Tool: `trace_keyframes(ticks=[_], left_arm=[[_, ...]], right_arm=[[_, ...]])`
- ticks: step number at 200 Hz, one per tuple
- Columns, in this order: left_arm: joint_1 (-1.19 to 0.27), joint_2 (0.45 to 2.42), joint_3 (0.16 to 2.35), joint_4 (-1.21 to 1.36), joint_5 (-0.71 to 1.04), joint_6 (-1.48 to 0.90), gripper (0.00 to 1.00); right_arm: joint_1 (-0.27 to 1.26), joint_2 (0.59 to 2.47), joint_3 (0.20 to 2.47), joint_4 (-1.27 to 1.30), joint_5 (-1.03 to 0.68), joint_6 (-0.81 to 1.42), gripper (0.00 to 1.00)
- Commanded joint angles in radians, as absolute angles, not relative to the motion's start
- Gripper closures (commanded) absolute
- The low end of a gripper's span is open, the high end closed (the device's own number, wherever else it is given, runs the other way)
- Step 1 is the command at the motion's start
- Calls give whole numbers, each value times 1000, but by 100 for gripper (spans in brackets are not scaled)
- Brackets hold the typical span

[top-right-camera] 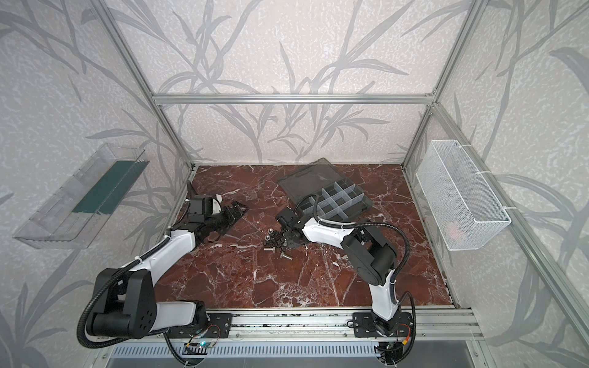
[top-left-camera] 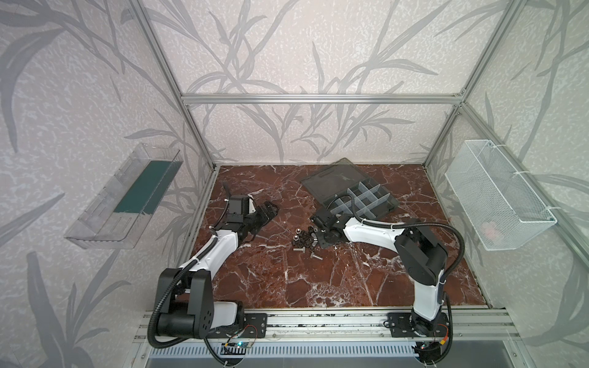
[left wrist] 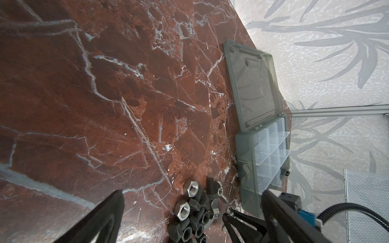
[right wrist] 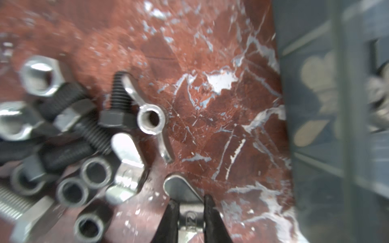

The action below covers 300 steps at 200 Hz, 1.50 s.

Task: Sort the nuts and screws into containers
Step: 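Move the right gripper back to the pile and grasp another silver wing nut, then carry the wing nut into the organizer compartment and open the right gripper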

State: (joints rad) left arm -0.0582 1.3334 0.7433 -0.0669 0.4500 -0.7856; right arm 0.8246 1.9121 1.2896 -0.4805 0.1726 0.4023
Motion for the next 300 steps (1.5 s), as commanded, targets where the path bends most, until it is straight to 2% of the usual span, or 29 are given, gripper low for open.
trace_keyframes(ticks=[1, 34, 92, 254, 282, 300], left_arm=[[-60, 1336, 740, -60, 451, -784, 0], [-60, 1333, 736, -52, 453, -790, 1], [-61, 1313, 734, -56, 452, -795, 0], [-60, 1299, 732, -55, 451, -809, 1], [-60, 1299, 731, -45, 457, -816, 1], [-60, 1299, 731, -44, 456, -816, 1]], right_arm=[[776, 1787, 1371, -493, 122, 281, 100], [681, 1732, 1390, -418, 101, 212, 100], [547, 1845, 1510, -494, 121, 140, 100], [525, 1970, 1506, -572, 122, 160, 100], [524, 1989, 1517, -586, 126, 160, 97], [525, 1995, 1513, -585, 123, 163, 90]])
